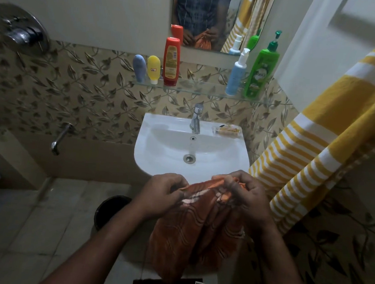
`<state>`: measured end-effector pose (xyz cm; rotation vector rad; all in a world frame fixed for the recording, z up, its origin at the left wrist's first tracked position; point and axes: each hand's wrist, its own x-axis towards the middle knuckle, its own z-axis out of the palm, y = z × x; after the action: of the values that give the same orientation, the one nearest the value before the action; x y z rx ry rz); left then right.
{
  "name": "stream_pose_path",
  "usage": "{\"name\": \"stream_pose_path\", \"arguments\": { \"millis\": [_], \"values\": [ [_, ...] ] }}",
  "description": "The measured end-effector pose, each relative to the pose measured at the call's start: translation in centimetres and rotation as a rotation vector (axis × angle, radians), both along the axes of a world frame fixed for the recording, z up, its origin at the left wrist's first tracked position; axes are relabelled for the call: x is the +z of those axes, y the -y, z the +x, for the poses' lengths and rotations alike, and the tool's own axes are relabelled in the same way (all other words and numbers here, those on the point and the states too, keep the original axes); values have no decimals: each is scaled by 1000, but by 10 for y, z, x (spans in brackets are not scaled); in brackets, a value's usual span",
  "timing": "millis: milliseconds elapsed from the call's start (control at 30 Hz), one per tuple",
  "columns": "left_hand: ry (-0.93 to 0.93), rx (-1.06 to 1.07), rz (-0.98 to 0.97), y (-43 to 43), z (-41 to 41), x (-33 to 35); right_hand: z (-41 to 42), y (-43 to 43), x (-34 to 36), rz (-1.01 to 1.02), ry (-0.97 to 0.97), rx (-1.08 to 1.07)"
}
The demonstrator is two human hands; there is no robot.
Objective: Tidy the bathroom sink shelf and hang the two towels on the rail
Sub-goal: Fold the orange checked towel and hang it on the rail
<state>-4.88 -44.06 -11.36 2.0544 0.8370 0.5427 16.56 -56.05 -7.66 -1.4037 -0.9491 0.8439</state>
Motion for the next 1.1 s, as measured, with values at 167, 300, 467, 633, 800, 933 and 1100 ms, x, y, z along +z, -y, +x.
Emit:
{"name": "stream_pose_path", "arguments": {
  "millis": [167, 300, 467, 633, 800, 933, 1100],
  "values": [
    [265, 99, -406, -1, 0, -1, 5, -1, 3, -73, 129, -59],
    [402, 144, -461, 5, 10, 9, -5, -5, -2, -238, 376, -34],
    [240, 149, -113, 4, 10, 12, -20, -5, 2, -341, 641, 206],
    [74, 152, 45, 3, 2, 6, -18, -3, 5, -233, 730, 4],
    [-151, 213, 104, 3, -5, -2, -21, -1, 8, -194, 690, 4],
    [-82, 319, 100, -1, -10, -5, -22, 7, 8, -138, 541, 133],
    [2, 489, 104, -7, -15, -9, -16, 6, 0, -255, 702, 105]
  ]
}}
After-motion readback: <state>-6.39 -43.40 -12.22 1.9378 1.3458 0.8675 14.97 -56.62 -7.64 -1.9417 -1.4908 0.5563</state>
